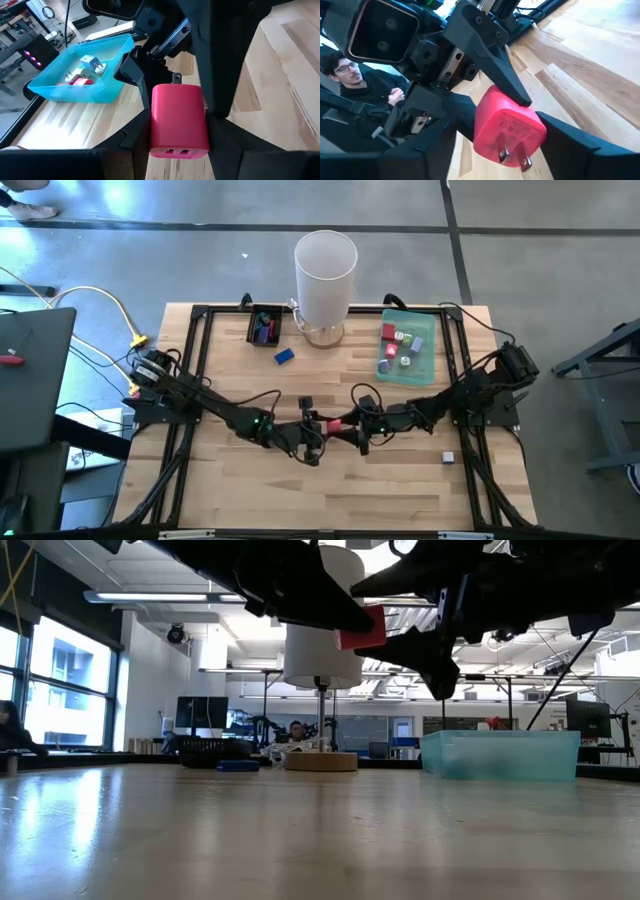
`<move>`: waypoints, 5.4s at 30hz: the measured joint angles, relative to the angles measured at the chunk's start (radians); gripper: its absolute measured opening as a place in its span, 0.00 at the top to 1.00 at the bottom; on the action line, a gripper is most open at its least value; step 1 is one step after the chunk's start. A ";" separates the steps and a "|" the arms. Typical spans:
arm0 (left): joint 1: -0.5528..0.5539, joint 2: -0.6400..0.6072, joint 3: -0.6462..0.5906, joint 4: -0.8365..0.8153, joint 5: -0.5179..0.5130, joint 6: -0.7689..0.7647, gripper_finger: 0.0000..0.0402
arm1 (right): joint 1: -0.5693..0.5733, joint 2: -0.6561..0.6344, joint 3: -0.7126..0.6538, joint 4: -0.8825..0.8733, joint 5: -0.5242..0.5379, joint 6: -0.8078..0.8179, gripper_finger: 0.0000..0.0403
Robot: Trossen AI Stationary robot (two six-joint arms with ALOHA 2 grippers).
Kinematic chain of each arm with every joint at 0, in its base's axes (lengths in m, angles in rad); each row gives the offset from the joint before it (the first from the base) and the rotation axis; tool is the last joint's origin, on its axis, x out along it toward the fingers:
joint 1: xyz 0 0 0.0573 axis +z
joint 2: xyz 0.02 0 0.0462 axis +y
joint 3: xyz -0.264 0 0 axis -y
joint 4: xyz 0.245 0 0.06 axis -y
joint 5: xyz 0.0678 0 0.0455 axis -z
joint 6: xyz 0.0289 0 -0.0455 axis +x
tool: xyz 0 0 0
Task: Pick & Place Office items
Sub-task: Put the pink adapter into the green bin, then put the white adapter into the green bin
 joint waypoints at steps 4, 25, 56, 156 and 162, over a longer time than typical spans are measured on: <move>0.000 0.000 0.000 0.000 0.000 0.010 0.64 | 0.000 0.000 0.000 -0.003 0.000 -0.018 0.47; 0.000 0.001 0.000 -0.004 0.022 -0.047 0.54 | 0.001 0.000 0.000 -0.014 -0.005 -0.080 0.59; -0.049 0.001 0.001 -0.007 0.027 -0.052 0.28 | 0.003 -0.001 0.000 -0.058 -0.001 -0.102 0.59; -0.193 0.001 0.001 -0.331 0.161 -0.282 0.17 | -0.431 -0.591 0.000 -0.881 -0.067 -0.338 0.55; -0.194 0.001 0.000 -0.337 0.163 -0.315 0.17 | -0.312 -0.591 0.000 -0.786 -0.144 -0.369 0.56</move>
